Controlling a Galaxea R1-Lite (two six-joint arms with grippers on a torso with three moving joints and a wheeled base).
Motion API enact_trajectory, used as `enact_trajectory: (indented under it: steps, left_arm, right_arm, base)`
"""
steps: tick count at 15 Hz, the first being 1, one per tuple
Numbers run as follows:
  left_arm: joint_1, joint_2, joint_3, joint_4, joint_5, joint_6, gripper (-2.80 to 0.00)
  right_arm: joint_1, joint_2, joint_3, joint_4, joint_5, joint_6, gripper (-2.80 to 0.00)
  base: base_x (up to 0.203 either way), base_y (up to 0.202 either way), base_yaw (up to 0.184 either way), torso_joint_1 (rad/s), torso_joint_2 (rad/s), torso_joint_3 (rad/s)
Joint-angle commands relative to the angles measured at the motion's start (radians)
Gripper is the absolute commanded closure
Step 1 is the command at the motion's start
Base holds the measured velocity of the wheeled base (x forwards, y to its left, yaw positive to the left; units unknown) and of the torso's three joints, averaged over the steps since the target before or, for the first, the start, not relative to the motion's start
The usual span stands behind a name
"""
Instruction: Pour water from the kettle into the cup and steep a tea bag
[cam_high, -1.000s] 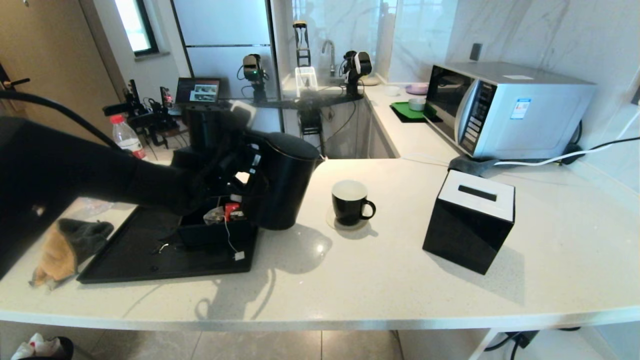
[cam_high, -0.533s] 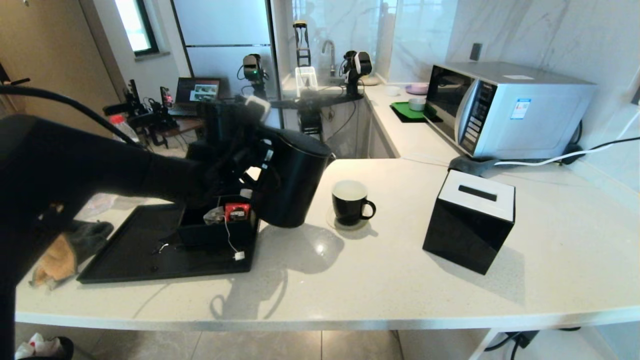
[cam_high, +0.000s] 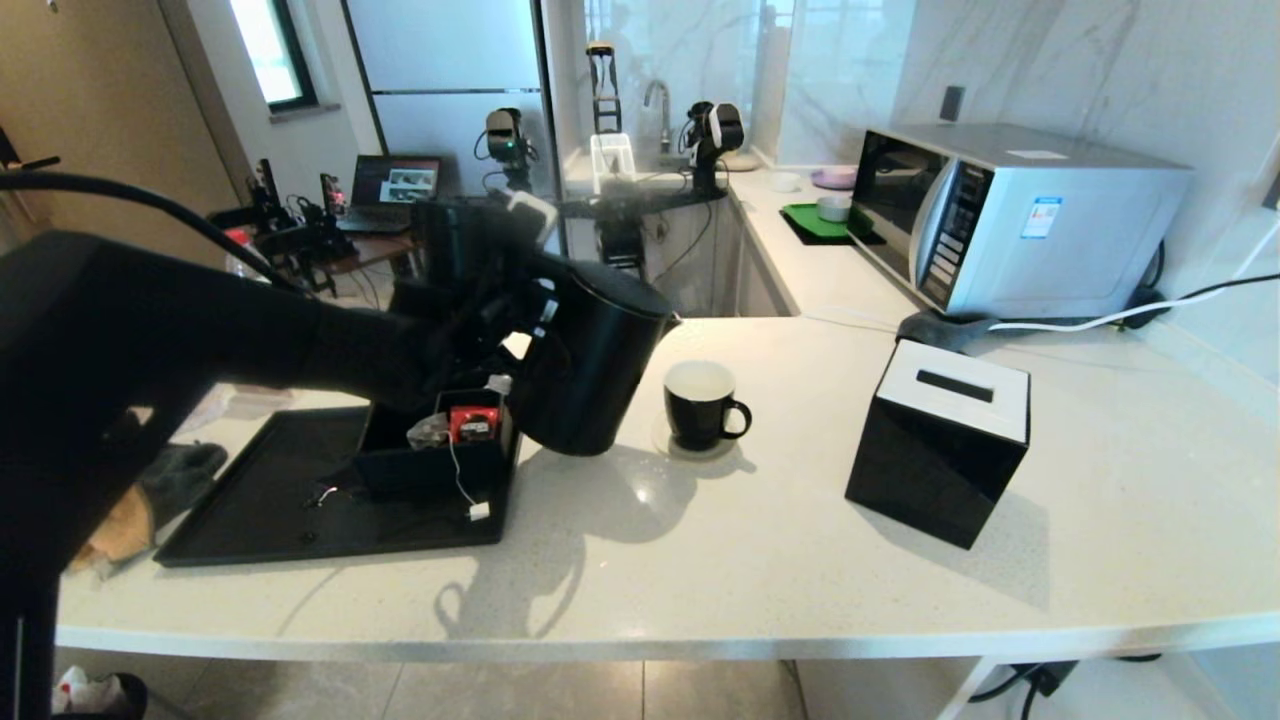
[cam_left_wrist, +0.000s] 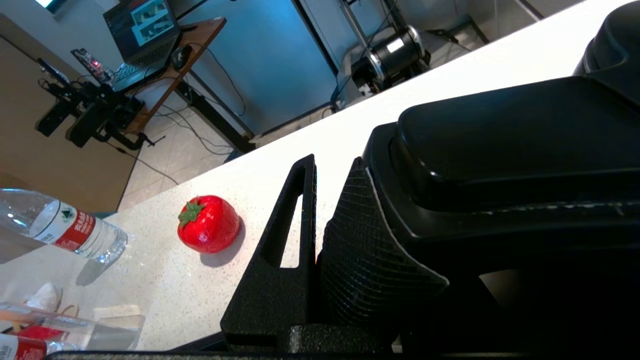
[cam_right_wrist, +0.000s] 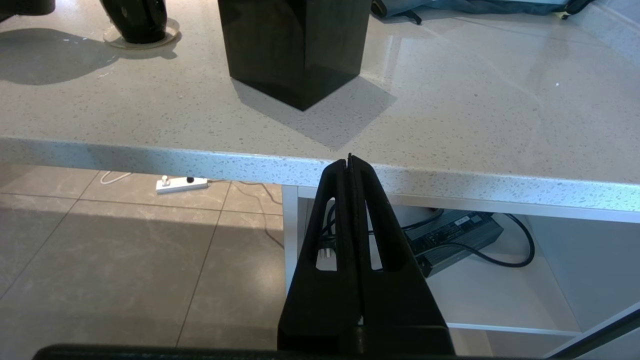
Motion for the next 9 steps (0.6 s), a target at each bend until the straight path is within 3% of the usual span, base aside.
enact_trajectory:
  steps: [1,9]
  left_arm:
    - [0.0,0.003,0.0,0.011,0.001,0.007,0.0]
    - [-0.006,0.024,-0.072,0.087,-0.001,0.059,0.0]
  right_arm:
    - [0.0,0.001,0.0,0.0,0.0,-0.001,0.0]
    - [0.0,0.001,0.0,0.0,0.0,-0.001,0.0]
  base:
    - [0.0,0.0,0.0,0.0,0.0,0.0]
    - [0.0,0.0,0.0,0.0,0.0,0.0]
